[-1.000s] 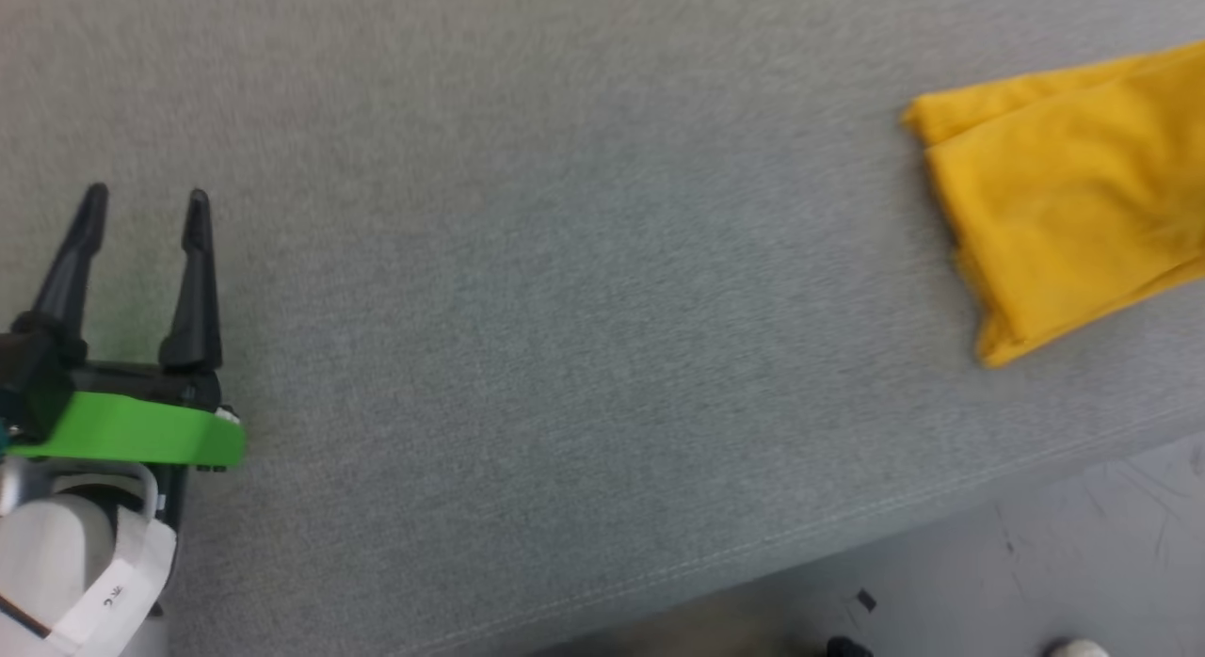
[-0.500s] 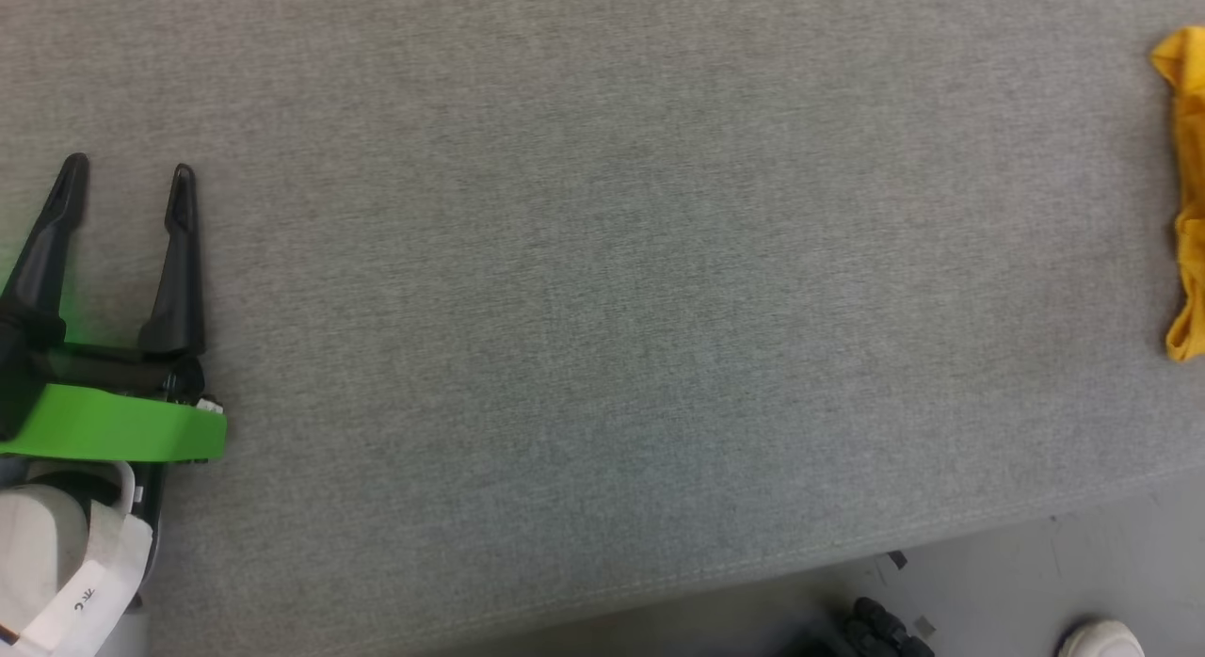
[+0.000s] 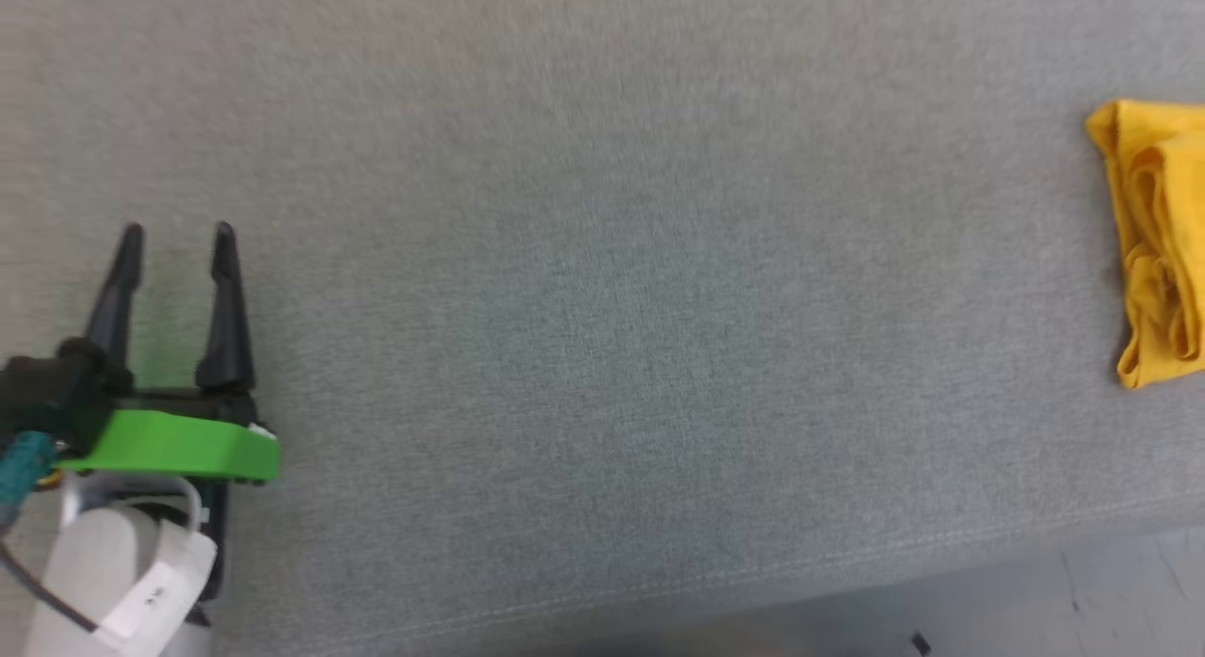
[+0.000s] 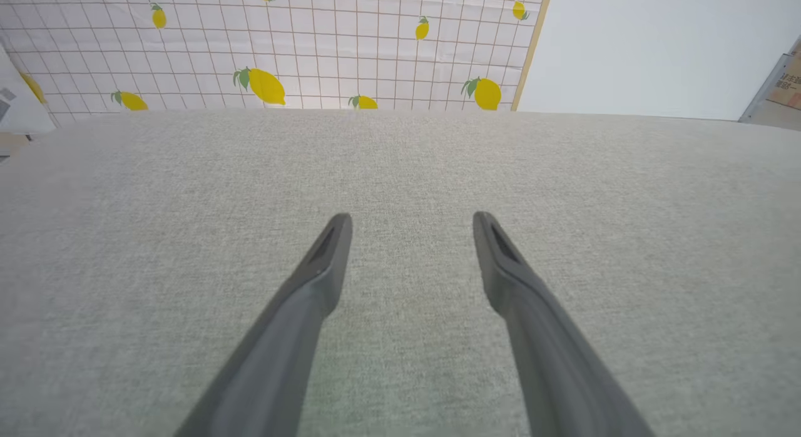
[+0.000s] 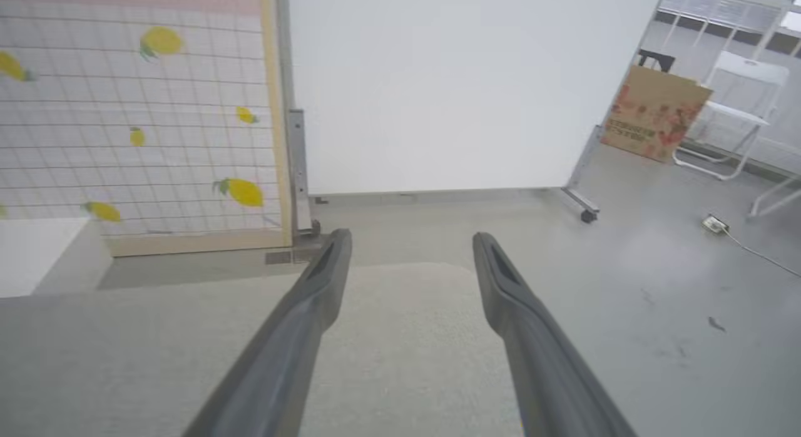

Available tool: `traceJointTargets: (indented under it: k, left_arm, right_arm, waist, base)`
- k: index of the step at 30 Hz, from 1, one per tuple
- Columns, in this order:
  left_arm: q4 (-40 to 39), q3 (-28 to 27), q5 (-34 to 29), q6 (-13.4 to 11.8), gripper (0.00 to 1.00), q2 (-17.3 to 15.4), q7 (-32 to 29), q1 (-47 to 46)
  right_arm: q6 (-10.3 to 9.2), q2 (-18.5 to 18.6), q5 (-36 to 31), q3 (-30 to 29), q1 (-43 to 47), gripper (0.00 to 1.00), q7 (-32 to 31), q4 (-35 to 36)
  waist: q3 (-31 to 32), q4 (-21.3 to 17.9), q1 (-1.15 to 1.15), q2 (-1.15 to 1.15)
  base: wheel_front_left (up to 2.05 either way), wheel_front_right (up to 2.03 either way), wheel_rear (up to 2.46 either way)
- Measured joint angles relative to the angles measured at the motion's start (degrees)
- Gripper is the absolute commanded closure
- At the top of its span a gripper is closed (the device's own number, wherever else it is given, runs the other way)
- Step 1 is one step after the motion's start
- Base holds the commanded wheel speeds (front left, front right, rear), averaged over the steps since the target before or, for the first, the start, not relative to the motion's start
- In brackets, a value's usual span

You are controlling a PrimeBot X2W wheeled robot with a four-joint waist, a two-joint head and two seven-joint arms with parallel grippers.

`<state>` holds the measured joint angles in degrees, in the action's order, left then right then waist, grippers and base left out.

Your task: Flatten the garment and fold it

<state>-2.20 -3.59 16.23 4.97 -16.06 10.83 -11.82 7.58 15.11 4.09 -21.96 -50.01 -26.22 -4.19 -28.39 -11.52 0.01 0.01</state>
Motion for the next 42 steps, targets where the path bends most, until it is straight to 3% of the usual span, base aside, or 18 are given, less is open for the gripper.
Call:
traceJointTargets:
  k: [4, 12, 19, 29, 42]
  left_arm:
    - [3.35, 0.2, 0.93, -0.89, 0.0, 2.33, 1.37, 0.03]
    - [7.13, -0.55, 1.42, -3.53, 0.0, 5.41, 2.83, 2.21]
    - [7.89, -0.33, 1.41, -4.69, 0.0, 6.75, 3.13, 3.67]
    - [10.16, 2.31, 0.66, -5.8, 0.0, 8.26, 3.13, 4.4]
    - [14.46, 4.8, 0.23, -4.93, 0.0, 8.27, 3.03, 5.74]
  right_arm:
    - [0.0, -2.26, 3.52, 7.93, 1.69, 0.0, 7.65, 1.86]
    - [0.01, -11.03, 4.53, 14.68, 11.62, 0.0, 24.86, 1.0]
    - [-0.01, -12.01, 9.17, 16.55, 22.63, 0.0, 36.39, -2.29]
    - [-0.01, -12.18, 10.98, 18.48, 36.39, 0.0, 40.44, -6.55]
    - [-0.01, -12.19, 6.5, 19.76, 42.83, 0.0, 40.62, -8.94]
  waist:
    - [5.14, 0.99, -0.01, 0.0]
    - [14.88, 3.07, -0.01, 0.0]
    - [21.53, 5.0, -0.01, 0.0]
    - [26.3, 8.62, -0.01, 0.0]
    - [27.69, 9.0, -0.01, 0.0]
  base:
    - [0.0, 0.0, 0.0]
    - [0.0, 0.0, 0.0]
    - [0.0, 0.0, 0.0]
    - [0.0, 0.0, 0.0]
    - [0.0, 0.0, 0.0]
